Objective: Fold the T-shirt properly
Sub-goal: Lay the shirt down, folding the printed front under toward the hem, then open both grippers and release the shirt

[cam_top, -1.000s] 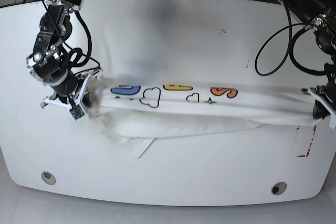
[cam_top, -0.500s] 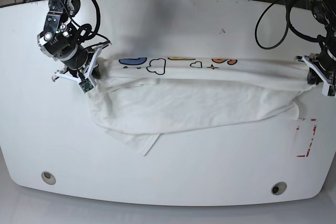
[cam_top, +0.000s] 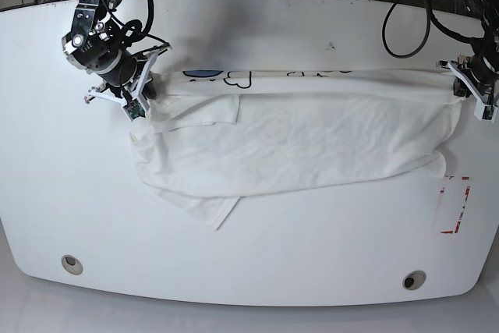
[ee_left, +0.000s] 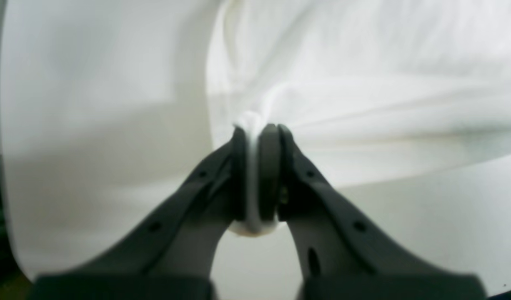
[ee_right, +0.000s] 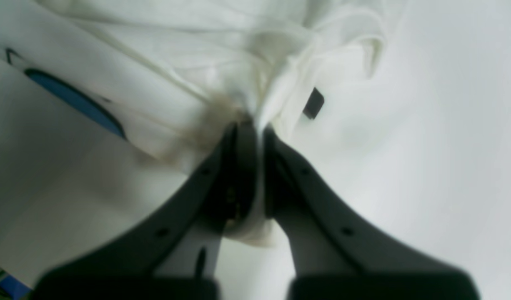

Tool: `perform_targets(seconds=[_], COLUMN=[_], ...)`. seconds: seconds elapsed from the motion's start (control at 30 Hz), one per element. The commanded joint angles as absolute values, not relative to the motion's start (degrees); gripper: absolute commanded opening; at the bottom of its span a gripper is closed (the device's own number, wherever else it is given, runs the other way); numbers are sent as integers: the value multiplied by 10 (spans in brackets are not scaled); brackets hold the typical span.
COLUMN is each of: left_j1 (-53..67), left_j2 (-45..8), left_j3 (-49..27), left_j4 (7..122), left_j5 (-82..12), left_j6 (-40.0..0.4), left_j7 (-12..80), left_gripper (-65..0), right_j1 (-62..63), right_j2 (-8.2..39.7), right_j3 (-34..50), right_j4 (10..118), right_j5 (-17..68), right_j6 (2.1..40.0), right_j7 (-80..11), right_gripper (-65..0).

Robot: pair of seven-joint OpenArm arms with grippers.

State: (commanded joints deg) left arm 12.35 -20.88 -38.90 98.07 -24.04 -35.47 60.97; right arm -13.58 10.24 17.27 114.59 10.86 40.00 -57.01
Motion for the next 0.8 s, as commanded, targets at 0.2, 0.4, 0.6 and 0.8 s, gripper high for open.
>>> perform_targets(seconds=[0.2,0.4,0.6,0.8], left_j1=[128,128,124,124], left_j2=[-211,-211,-212,-211], left_j3=[-393,-393,-391,-391], left_j4=[977,977,987,1030], left_j5=[-240,-245,-245,-245], left_j6=[-354,-354,-354,-354], left_j7=[610,611,612,612], left_gripper=[-407,-325,-322,-321], right_j1=[-143,-144,-139,-129], right_j2=[102,101,96,84], right_j3=[173,173,174,192], right_j4=[1147,1147,1148,1147], right_j5=[109,114,115,111], right_j6=[400,400,400,400], right_j7=[-570,-570,-570,-569], right_gripper=[-442,-246,-228,-227])
